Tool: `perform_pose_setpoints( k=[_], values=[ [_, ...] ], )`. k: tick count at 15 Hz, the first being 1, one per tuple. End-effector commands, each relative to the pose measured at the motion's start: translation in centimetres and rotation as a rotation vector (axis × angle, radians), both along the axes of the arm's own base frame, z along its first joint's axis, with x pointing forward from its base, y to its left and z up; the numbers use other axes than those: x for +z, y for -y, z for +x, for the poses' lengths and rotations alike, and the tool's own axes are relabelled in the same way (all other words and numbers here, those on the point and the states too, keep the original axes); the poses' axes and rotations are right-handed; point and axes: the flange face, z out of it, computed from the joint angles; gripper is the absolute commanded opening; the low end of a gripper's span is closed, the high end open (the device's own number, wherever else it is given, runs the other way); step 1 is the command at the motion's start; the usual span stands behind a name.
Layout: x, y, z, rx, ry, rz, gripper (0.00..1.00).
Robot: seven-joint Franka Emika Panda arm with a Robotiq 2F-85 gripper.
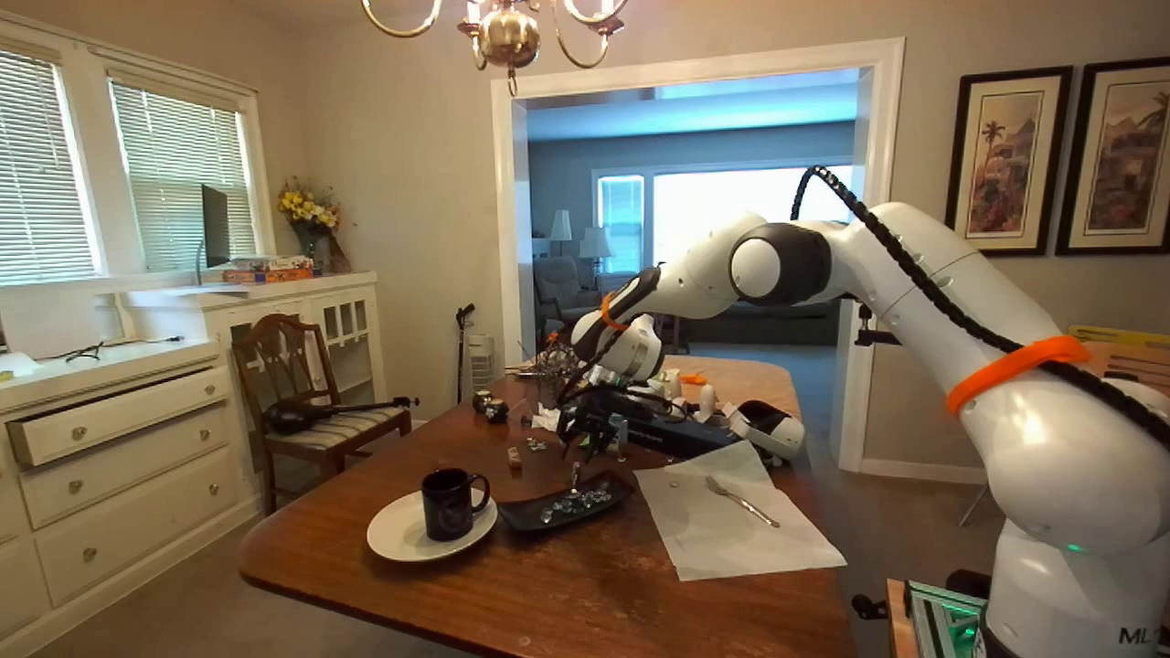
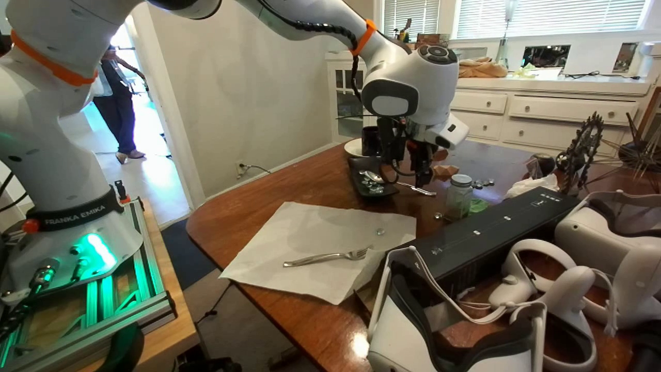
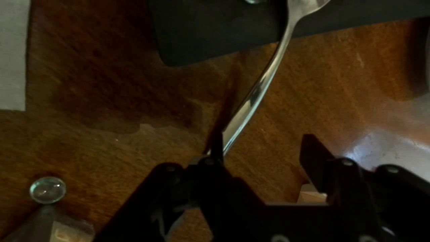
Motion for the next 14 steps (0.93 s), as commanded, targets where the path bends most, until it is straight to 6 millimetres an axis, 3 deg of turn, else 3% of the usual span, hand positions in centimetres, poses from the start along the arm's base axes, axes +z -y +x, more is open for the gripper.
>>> perform_pose_setpoints(
  k=[1, 2, 4, 8, 9, 11, 12, 14],
  values=[
    [-0.8, -0.1, -0.1, -0.022, -0.013, 0.039, 0.5],
    [-1.0, 0.0, -0.2, -0.027, -0.023, 0.045, 0.57],
    [-1.5, 0.1, -0.6, -0.034, -0.039, 0.067, 0.58],
    [-2.2, 0.1, -1.2, -0.045, -0.04, 0.092, 0.42],
    [-2.3, 0.1, -1.3, -0.043, -0.033, 0.1, 0.34],
    [-2.4, 0.1, -1.5, -0.05, -0.027, 0.115, 0.32],
    [-2.5, 0.1, -1.5, -0.054, -0.026, 0.122, 0.26],
    [-2.8, 0.0, -1.6, -0.061, -0.027, 0.135, 0.38]
  ],
)
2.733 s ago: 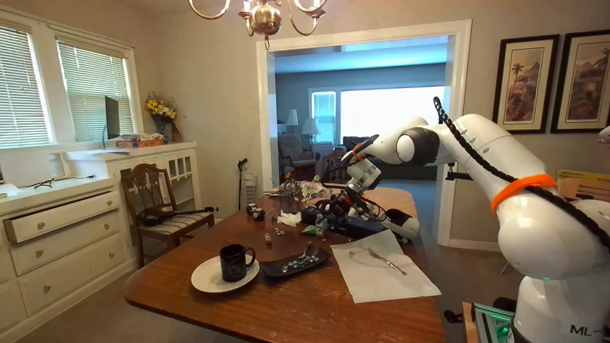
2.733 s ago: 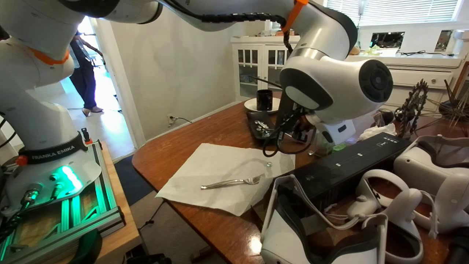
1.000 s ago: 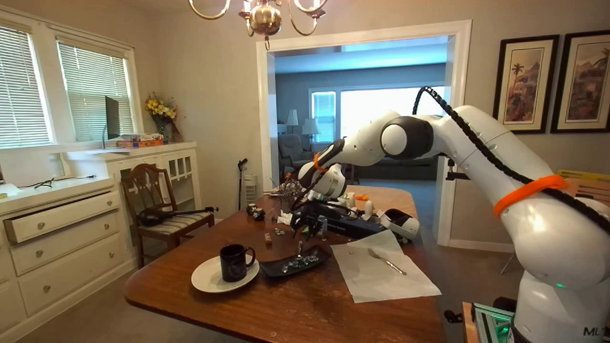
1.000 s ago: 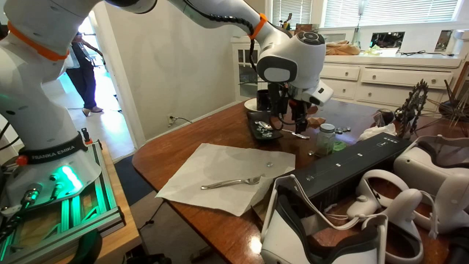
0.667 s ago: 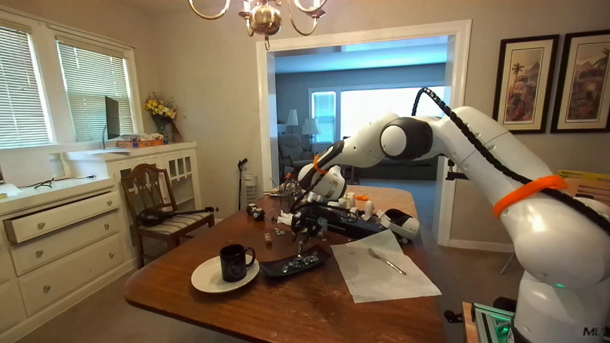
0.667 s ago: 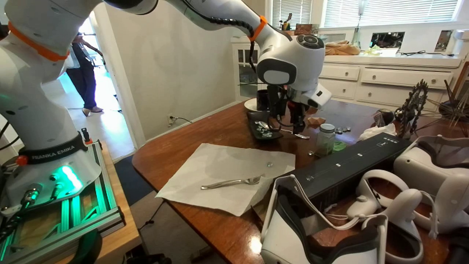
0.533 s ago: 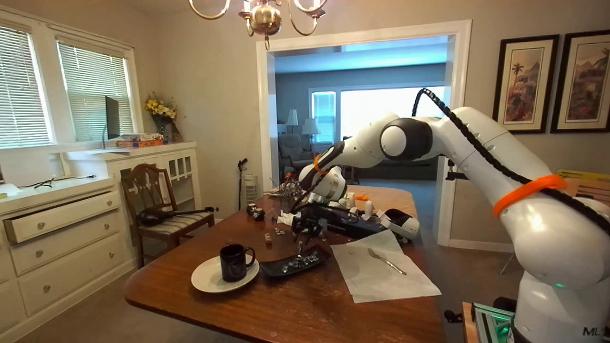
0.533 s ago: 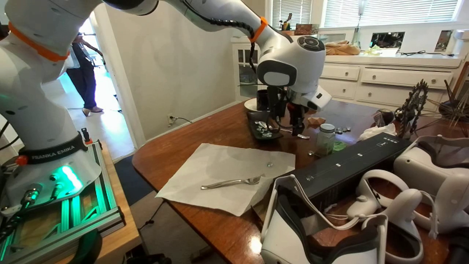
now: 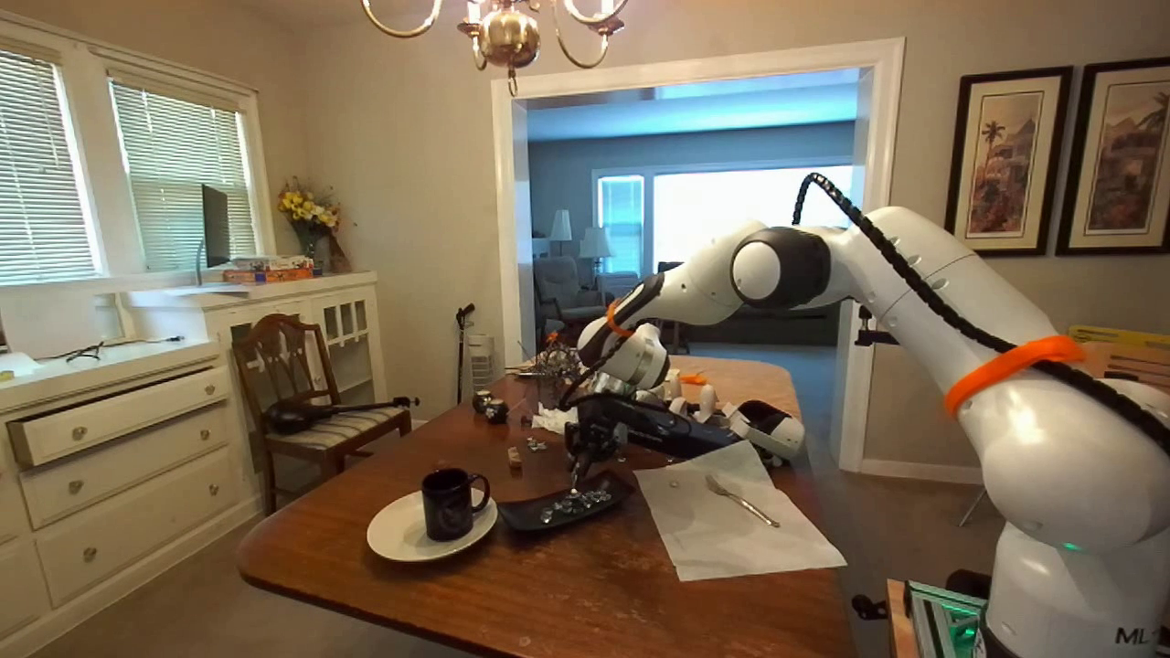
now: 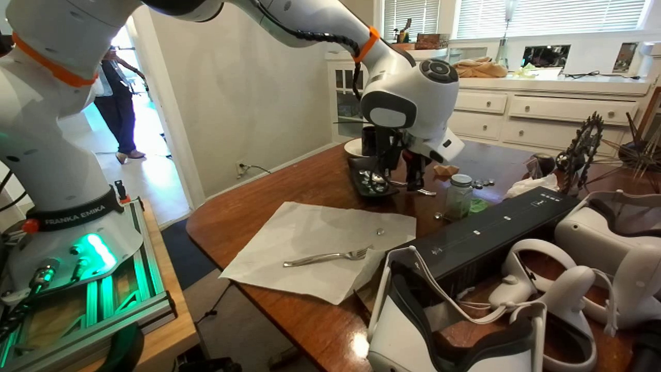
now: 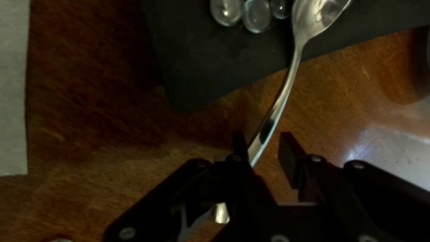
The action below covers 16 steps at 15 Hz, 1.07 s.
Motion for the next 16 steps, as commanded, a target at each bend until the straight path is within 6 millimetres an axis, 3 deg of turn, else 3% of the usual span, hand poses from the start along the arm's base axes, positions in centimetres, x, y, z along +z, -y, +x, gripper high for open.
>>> perform_pose_setpoints(
  k=[1, 2, 3, 5, 6, 10, 16],
  values=[
    [-0.6, -0.3, -0.5, -0.006, 0.002, 0.049, 0.44],
    [-0.7, -0.3, -0.5, -0.007, 0.001, 0.053, 0.58],
    [-0.8, -0.4, -0.6, -0.008, -0.001, 0.057, 0.65],
    [-0.9, -0.4, -0.6, -0.01, -0.002, 0.063, 0.32],
    [-1.0, -0.4, -0.6, -0.011, -0.003, 0.066, 0.32],
    [-0.9, -0.3, -0.7, -0.014, 0.0, 0.065, 0.01],
    [0.4, -0.6, -1.2, 0.005, 0.025, 0.042, 0.01]
  ],
)
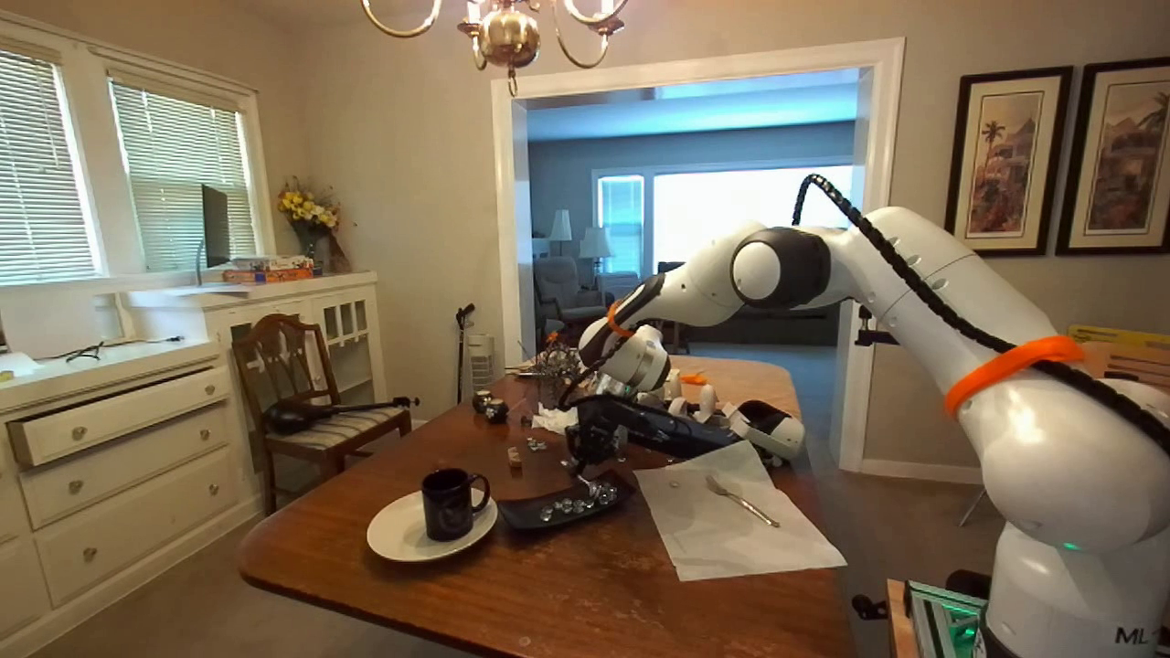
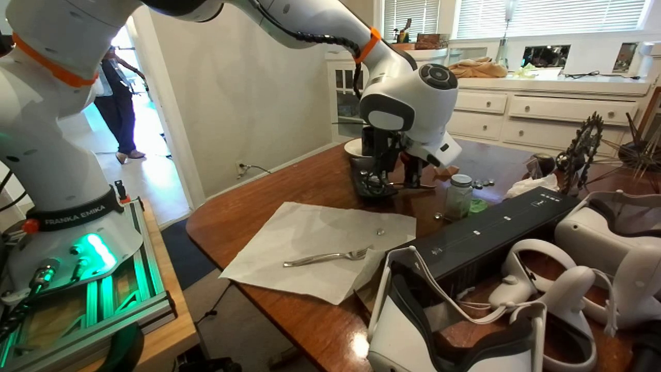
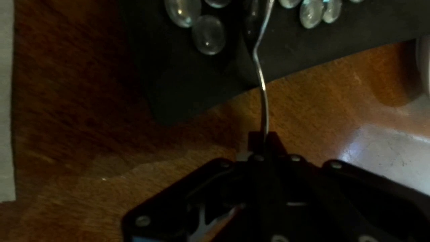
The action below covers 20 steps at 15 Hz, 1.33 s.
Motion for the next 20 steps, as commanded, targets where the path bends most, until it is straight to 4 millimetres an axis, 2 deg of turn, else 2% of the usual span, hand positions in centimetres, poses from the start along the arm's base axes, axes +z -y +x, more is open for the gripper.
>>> perform_pose_setpoints(
  k=[1, 6, 10, 16, 20],
  values=[
    [1.3, -0.5, -1.0, 0.024, 0.031, -0.002, 0.01],
    [4.7, -2.3, -1.6, 0.084, 0.151, -0.049, 0.01],
    [5.8, -2.9, -2.7, 0.083, 0.31, -0.077, 0.01],
    [5.5, -2.7, -4.2, 0.083, 0.523, -0.065, 0.01],
    [4.7, -3.7, -4.8, 0.121, 0.595, -0.075, 0.01]
  ],
)
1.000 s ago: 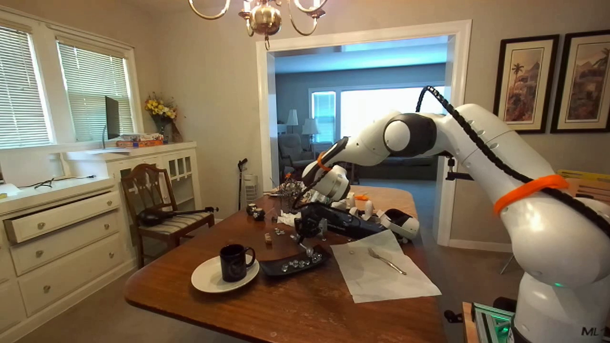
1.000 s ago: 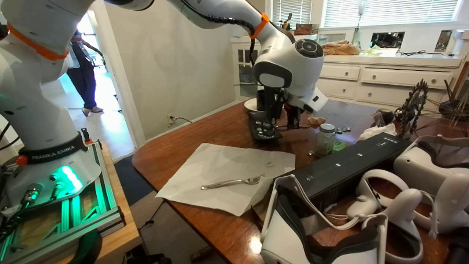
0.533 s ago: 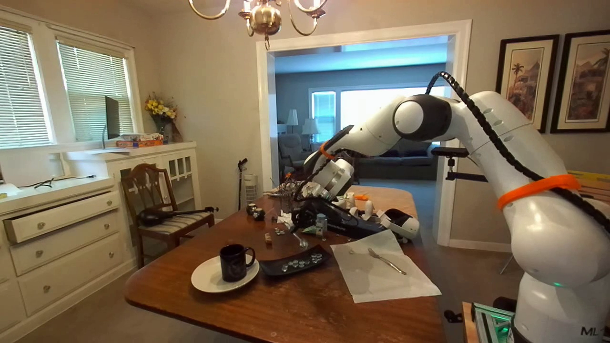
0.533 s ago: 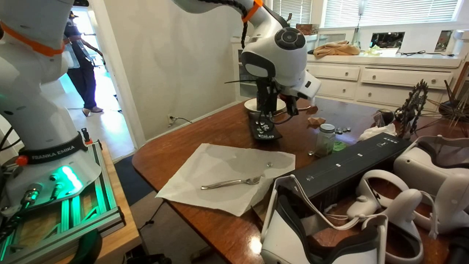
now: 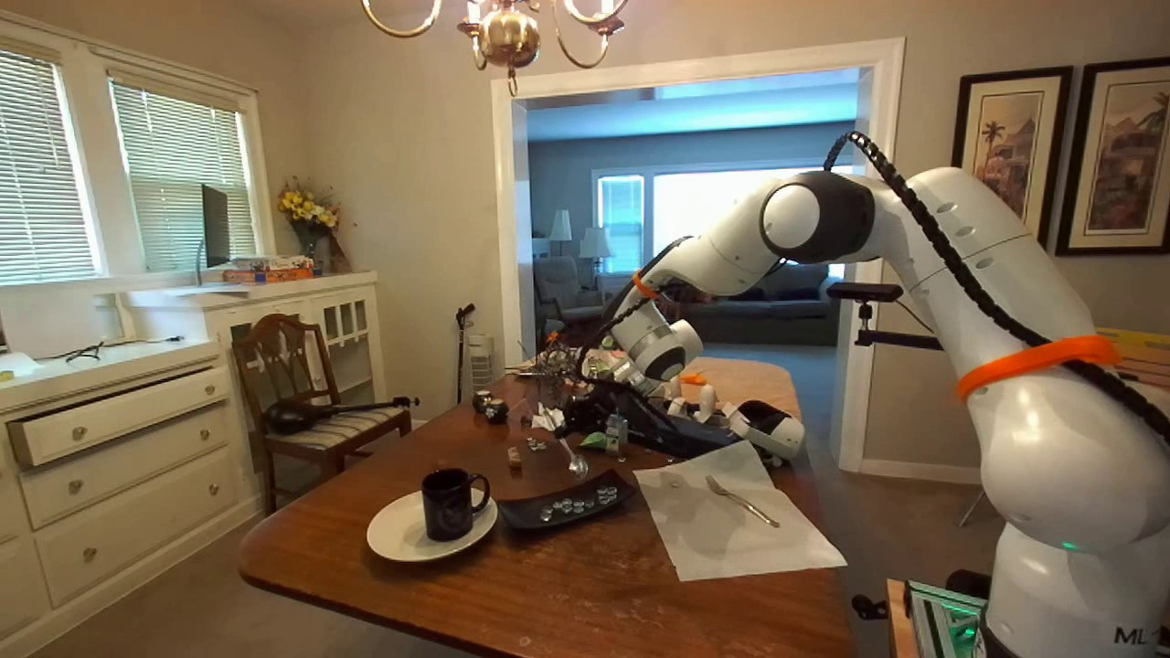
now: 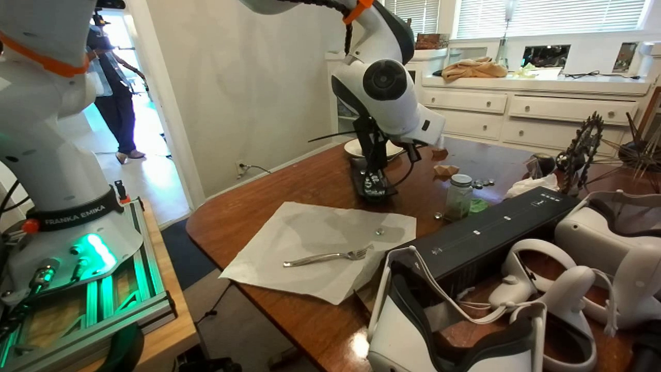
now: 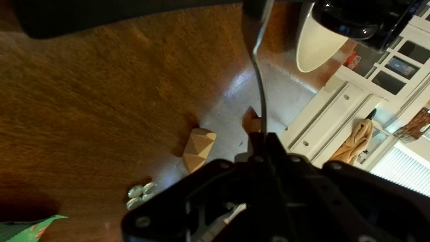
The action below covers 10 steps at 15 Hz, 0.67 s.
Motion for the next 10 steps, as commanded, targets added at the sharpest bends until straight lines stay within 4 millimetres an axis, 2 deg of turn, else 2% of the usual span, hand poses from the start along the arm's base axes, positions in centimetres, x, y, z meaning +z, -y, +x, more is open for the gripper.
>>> perform_pose_setpoints(
  k=[1, 4, 7, 10],
  values=[
    [-0.3, -1.6, -1.2, 0.042, 0.045, -0.004, 0.01],
    [-1.5, -2.6, -2.0, 0.061, 0.053, -0.006, 0.01],
    [-2.6, -3.5, -3.4, 0.136, 0.035, -0.146, 0.01],
    [-2.8, -4.0, -4.9, 0.178, 0.038, -0.247, 0.01]
  ],
)
